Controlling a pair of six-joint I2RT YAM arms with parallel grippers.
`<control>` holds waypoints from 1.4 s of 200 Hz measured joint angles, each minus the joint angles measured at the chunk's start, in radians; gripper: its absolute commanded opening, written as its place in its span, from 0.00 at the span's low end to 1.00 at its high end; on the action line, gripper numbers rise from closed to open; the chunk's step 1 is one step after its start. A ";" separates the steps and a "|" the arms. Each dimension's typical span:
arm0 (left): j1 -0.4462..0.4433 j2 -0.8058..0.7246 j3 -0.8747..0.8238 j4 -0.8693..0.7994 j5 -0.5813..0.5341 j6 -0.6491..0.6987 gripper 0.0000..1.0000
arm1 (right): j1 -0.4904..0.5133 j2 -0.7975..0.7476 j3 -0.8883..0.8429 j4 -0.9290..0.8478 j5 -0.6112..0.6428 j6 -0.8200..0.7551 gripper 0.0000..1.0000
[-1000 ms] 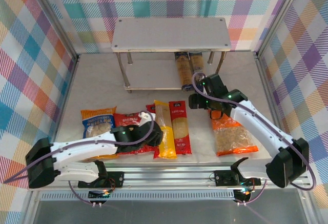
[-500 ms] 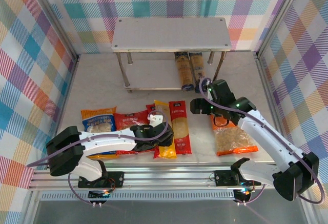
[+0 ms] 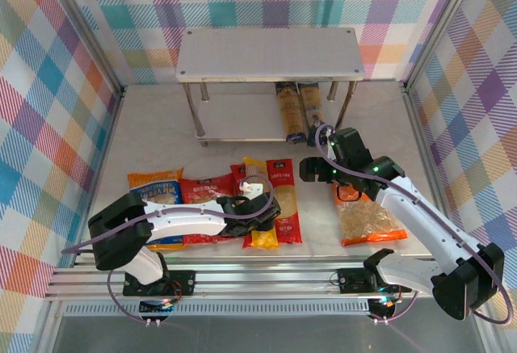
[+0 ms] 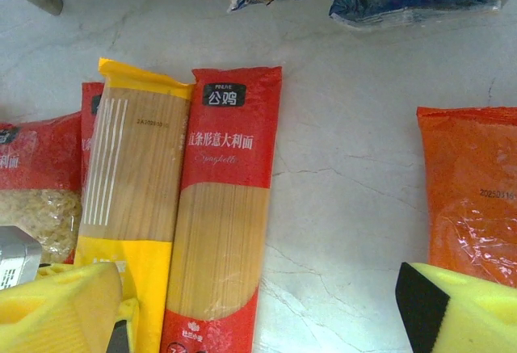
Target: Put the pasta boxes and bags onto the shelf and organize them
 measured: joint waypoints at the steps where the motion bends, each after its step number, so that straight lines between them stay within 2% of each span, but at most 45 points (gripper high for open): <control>1: 0.000 0.000 0.000 0.001 0.000 0.002 0.59 | 0.000 0.000 -0.001 0.000 -0.001 0.000 0.89; 50: 0.000 0.000 0.006 0.005 0.000 -0.002 0.48 | 0.000 0.000 -0.007 0.005 -0.007 0.003 0.88; 58: 0.000 -0.001 0.008 0.005 0.000 -0.002 0.43 | 0.000 0.000 -0.007 0.007 -0.009 0.003 0.88; 77: 0.002 -0.011 0.020 -0.014 -0.002 0.006 0.22 | 0.000 0.000 -0.007 0.009 -0.012 0.004 0.88; 81: 0.002 -0.017 0.021 -0.018 -0.004 0.004 0.14 | 0.000 0.000 -0.007 0.010 -0.013 0.004 0.88; 85: 0.002 -0.025 0.022 -0.021 -0.005 0.003 0.01 | 0.000 0.000 -0.007 0.010 -0.013 0.004 0.88; 86: 0.003 -0.026 0.022 -0.021 -0.004 0.003 0.00 | 0.000 0.000 -0.007 0.010 -0.013 0.004 0.88; 179: 0.027 -0.136 0.022 -0.111 0.048 0.089 0.00 | 0.000 0.000 -0.007 0.010 -0.024 0.025 0.88; 239: 0.170 -0.294 0.020 -0.203 0.102 0.191 0.00 | 0.006 0.000 -0.007 0.010 -0.032 0.026 0.89; 280: 0.253 -0.315 0.020 -0.203 0.161 0.231 0.00 | 0.019 0.005 -0.007 0.010 -0.032 0.027 0.88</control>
